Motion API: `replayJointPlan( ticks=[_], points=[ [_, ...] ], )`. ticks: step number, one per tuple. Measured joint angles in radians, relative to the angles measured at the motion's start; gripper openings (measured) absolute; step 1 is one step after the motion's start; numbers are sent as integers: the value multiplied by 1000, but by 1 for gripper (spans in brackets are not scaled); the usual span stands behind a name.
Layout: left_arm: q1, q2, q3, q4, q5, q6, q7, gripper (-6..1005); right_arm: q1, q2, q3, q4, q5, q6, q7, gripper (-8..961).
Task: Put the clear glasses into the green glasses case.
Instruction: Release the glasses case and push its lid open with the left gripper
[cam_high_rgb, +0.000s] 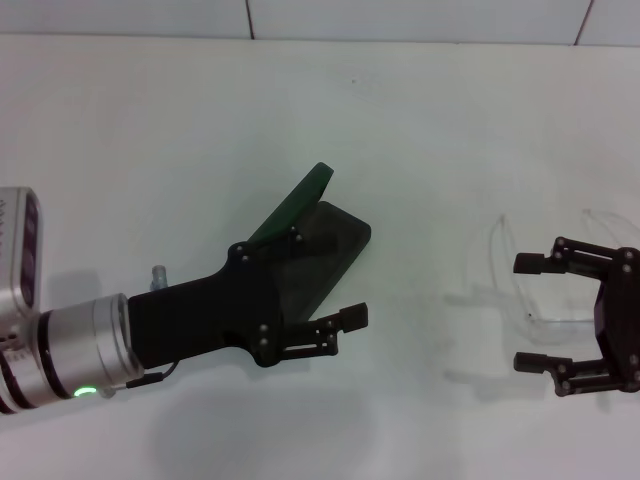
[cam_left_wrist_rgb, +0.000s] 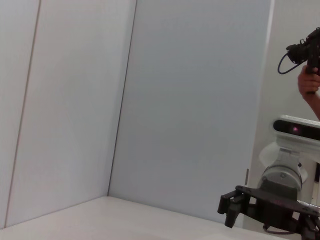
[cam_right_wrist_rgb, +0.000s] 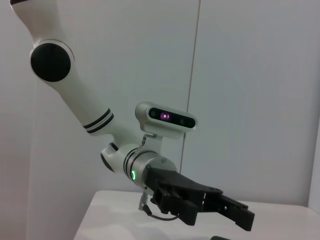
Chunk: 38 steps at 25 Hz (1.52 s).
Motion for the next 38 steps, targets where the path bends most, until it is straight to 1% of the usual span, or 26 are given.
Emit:
replayJointPlan(
  ticks=[7, 13, 15, 16, 17, 18, 19, 20, 22, 24, 26, 27, 29, 30, 33, 35, 36, 38],
  points=[
    [-2, 2, 0, 0, -4, 0, -12, 887, 0, 13, 0, 0, 0, 5, 0, 872],
    [-1, 4, 0, 7, -4, -2, -26, 888, -4, 15, 0, 0, 1, 7, -1, 872],
    [0, 9, -1, 35, -2, -5, -69, 887, -5, 15, 0, 0, 2, 7, -1, 872],
    [0, 17, -1, 66, 0, -8, -113, 887, -5, 16, 0, 0, 2, 7, -1, 872],
    [0, 17, -1, 66, 0, -8, -113, 885, -5, 17, 0, 0, 2, 8, -1, 872],
    [1, 23, -1, 90, 5, -9, -146, 884, -5, 17, 0, 0, 1, 8, -1, 872],
    [1, 50, -2, 177, 19, -17, -273, 882, -5, 17, 0, -1, -1, 8, -1, 872],
    [1, 58, -2, 207, 29, -23, -325, 880, -4, 18, 0, -1, -2, 8, -1, 872],
    [1, 79, -2, 302, 74, -56, -461, 877, -5, 17, 0, -3, -2, 8, -1, 872],
    [-1, 91, -2, 407, 162, -126, -626, 874, -6, 17, 0, -4, -3, 8, -1, 871],
    [-5, 92, -2, 493, 268, -190, -779, 870, -6, 17, 0, -4, -3, 8, -1, 871],
    [-8, 89, -2, 532, 325, -218, -851, 869, -5, 17, 0, -4, -3, 8, -1, 871],
    [-11, 71, -8, 617, 435, -255, -972, 865, -5, 17, 0, -2, -3, 10, -1, 871],
    [-11, 59, -16, 646, 470, -262, -1000, 863, -5, 17, 0, -2, -3, 11, -1, 871],
    [-11, 8, -72, 738, 585, -267, -1052, 858, -5, 17, 0, -2, -4, 16, -1, 871],
    [-11, -16, -104, 779, 646, -267, -1071, 855, -5, 17, 0, -1, -4, 17, -1, 871],
    [-11, -22, -109, 790, 667, -267, -1084, 853, -5, 17, -1, 0, -4, 17, -1, 871],
    [-15, -25, -106, 801, 700, -268, -1121, 850, -5, 17, -2, 1, -4, 17, -1, 871]
  ],
)
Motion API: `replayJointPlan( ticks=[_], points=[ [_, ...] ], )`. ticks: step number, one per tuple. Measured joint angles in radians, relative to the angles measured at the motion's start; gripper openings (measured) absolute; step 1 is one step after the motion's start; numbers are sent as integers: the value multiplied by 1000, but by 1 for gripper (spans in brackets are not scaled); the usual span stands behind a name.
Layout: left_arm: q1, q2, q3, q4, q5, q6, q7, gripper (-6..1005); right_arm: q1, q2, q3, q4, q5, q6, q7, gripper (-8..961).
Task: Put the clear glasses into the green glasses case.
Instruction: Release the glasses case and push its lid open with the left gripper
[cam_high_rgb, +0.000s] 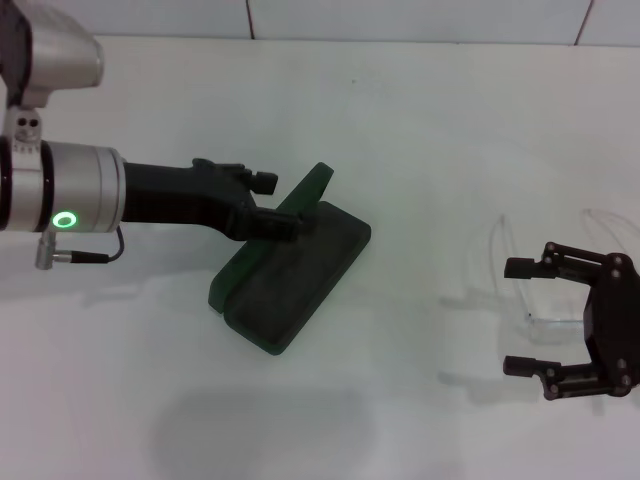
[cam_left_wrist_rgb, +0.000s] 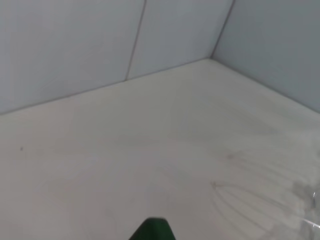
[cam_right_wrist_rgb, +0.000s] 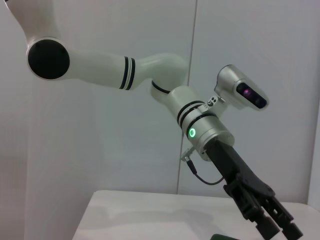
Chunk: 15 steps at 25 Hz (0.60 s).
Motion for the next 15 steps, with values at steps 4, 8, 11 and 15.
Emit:
replayJointPlan(
  ticks=[4, 8, 11, 15],
  points=[
    [-7, -3, 18, -2, 48, -15, -32, 843, -1, 1, 1, 1, 0, 0, 0, 871],
    [-7, -4, 57, -7, 80, -65, -60, 837, -1, 2, 1, 1, 0, 0, 0, 871],
    [-7, -4, 85, -9, 105, -109, -85, 832, -1, 2, 0, -3, 0, 0, 0, 871],
    [-9, -4, 98, -11, 110, -118, -93, 825, -1, 2, -2, -4, -1, 0, 1, 871]
  ],
)
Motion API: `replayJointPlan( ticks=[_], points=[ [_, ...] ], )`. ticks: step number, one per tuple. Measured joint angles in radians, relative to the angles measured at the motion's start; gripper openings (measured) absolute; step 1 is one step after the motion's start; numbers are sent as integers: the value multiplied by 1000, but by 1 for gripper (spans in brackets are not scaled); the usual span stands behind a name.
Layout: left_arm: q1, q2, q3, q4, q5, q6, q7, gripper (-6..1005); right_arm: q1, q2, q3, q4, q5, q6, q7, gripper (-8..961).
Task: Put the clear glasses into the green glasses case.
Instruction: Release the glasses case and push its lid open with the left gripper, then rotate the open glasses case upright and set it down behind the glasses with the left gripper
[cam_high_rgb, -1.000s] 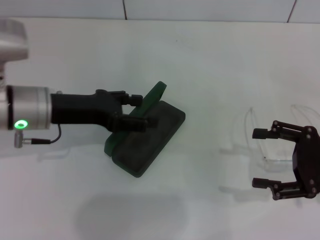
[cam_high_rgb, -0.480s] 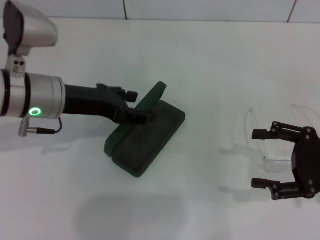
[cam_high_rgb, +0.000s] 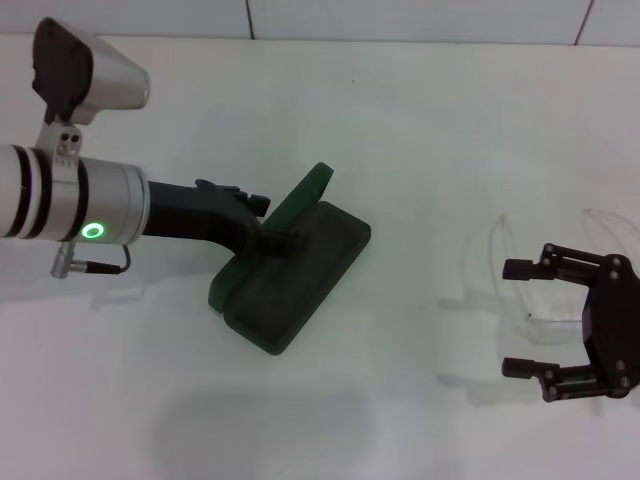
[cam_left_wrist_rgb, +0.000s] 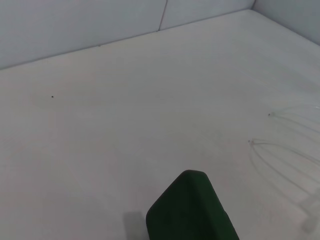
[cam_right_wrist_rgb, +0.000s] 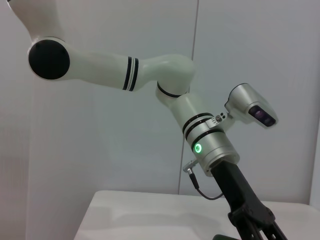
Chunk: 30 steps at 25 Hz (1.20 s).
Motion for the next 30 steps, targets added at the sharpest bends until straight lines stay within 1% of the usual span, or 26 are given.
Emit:
replayJointPlan(
  ticks=[10, 12, 17, 23, 28, 30],
  points=[
    [0, 3, 4, -3, 1, -3, 3, 808, 0, -3, 0, -1, -1, 0, -1, 871],
    [0, 3, 5, -3, 1, -3, 4, 574, 0, -4, 0, -1, -1, 0, -1, 871],
    [-6, 3, 10, 1, 2, -3, 5, 428, 0, -8, 3, 3, -1, 0, -7, 870],
    [-48, 5, 26, 8, 2, 3, 27, 247, -1, -9, 4, 7, 0, 1, -12, 870],
    [-121, 5, 106, 9, 5, -1, 38, 196, -14, -7, 4, 4, 0, 2, -13, 870],
    [-154, 4, 137, 5, 25, -6, 29, 196, -16, -5, 4, 1, 0, 2, -13, 870]
  ],
)
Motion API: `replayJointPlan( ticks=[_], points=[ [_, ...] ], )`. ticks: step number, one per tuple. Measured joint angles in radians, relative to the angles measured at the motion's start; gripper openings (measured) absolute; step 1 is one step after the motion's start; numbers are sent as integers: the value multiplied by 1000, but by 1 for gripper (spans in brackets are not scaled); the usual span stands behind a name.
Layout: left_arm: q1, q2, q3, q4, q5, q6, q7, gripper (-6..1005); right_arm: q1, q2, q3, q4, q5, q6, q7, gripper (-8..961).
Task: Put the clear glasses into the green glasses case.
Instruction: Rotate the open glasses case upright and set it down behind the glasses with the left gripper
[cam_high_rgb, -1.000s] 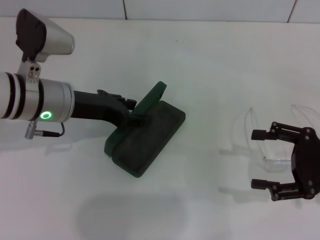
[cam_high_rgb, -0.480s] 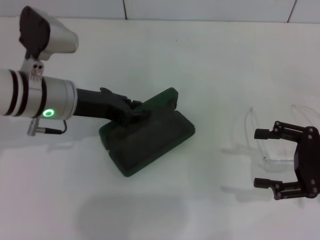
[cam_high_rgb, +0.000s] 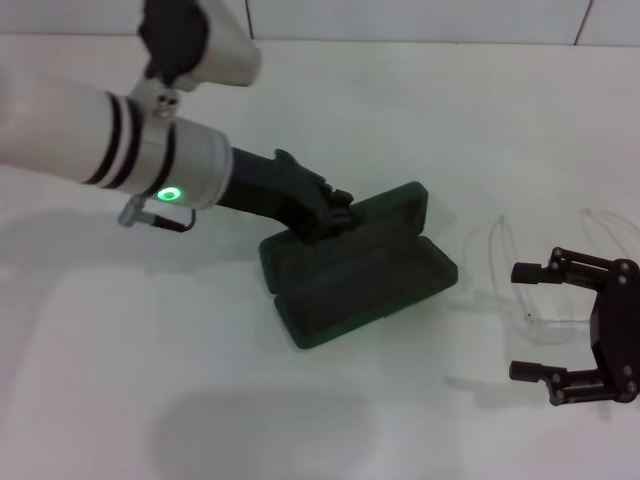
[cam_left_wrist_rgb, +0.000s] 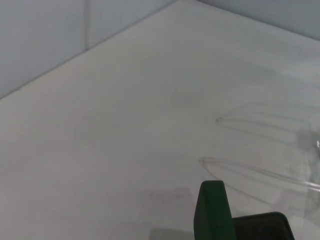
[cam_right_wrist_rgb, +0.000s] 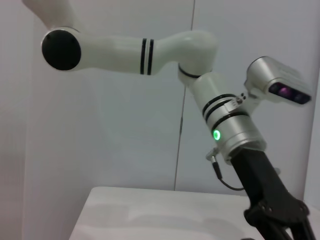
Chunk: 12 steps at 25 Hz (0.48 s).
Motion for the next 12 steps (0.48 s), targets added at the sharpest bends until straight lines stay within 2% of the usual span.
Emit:
replayJointPlan(
  ticks=[3, 12],
  points=[
    [-26, -3, 17, -4, 35, -5, -10, 196, -6, 2, 0, -1, 0, 0, -1, 870],
    [-28, -2, 24, 42, 42, -16, -2, 195, -14, 5, 0, 2, 0, -7, -14, 870]
  ],
)
